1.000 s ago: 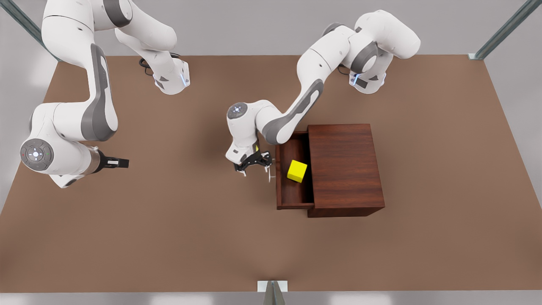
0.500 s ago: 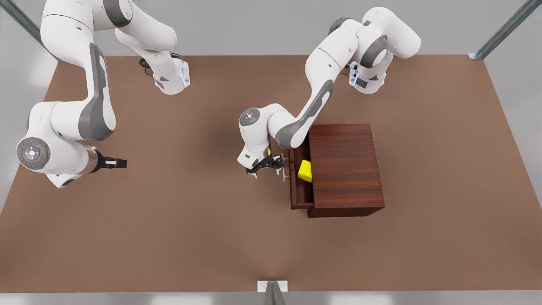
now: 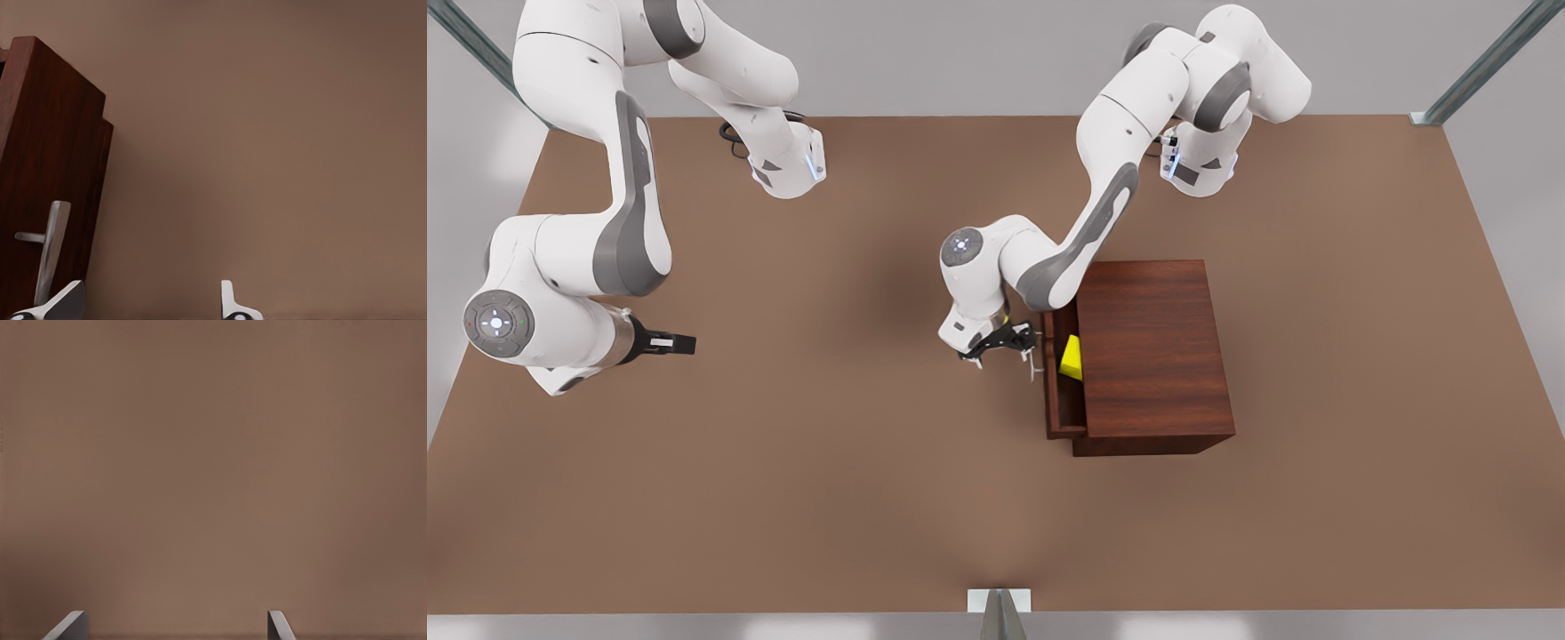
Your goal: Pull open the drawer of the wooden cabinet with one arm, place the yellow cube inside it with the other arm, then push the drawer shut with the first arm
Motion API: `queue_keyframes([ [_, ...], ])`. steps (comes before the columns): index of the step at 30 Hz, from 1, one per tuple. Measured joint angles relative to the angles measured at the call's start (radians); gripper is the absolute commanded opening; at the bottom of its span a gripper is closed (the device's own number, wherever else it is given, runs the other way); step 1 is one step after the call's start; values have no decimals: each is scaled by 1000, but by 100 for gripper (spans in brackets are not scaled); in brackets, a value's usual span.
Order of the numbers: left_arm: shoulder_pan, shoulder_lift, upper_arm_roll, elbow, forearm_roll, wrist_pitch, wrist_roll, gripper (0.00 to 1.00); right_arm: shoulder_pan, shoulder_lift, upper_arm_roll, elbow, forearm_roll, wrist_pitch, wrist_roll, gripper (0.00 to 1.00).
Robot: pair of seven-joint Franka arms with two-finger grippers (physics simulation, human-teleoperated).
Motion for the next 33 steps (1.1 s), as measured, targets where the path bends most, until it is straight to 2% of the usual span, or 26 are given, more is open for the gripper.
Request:
queue_keyframes([
  [30,55,-106,8,-177,-28,-3,25,100,-1,0,-3,0,-2,-1,5,100],
  [33,65,-128,13,-120,-44,-20,25,100,-1,0,-3,0,-2,-1,5,100],
])
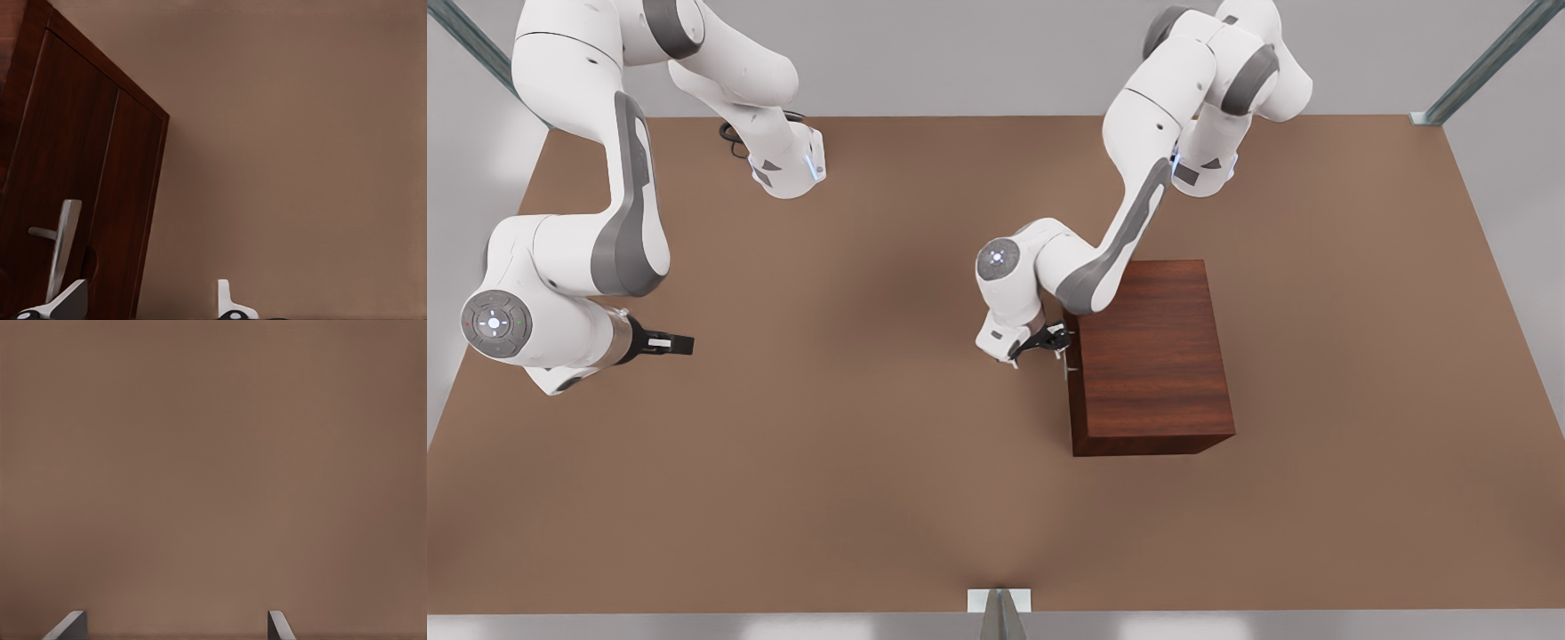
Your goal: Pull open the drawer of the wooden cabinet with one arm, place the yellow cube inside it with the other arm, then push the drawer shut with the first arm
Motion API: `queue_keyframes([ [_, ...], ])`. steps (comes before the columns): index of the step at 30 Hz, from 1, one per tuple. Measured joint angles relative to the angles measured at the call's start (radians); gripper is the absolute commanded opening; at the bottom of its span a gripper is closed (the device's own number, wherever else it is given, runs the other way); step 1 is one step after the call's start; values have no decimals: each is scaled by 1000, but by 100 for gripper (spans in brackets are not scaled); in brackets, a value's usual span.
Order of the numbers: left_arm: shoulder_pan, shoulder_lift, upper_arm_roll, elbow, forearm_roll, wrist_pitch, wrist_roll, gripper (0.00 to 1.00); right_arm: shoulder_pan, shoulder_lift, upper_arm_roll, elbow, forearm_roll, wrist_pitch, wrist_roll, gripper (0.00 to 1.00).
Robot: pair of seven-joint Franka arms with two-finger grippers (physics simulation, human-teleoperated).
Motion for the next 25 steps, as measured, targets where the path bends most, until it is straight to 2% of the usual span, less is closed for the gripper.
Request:
queue_keyframes([
  [2,62,-64,5,113,-21,-79,18,100,0,0,0,0,0,0,0,100],
  [5,288,-186,54,148,-42,-238,122,100,0,0,0,0,0,0,0,100],
  [6,333,-238,83,110,-59,-287,162,100,0,0,0,0,0,-1,0,100],
  [8,392,-419,108,-140,-121,-291,242,100,0,0,0,0,1,-1,0,100],
  [9,412,-456,112,-198,-152,-291,281,100,0,0,0,0,1,-1,0,100],
  [14,529,-489,111,-235,-264,-328,480,100,0,0,1,3,1,-1,1,100],
  [18,509,-480,104,-224,-291,-349,602,100,1,0,1,3,1,-1,1,100],
  [19,503,-502,104,-225,-294,-355,629,100,1,0,1,3,1,-1,1,100],
  [21,492,-647,111,-366,-278,-318,677,100,1,0,2,3,1,-1,1,100],
  [25,526,-592,120,-267,-296,-279,761,100,0,0,1,3,1,-1,1,100],
])
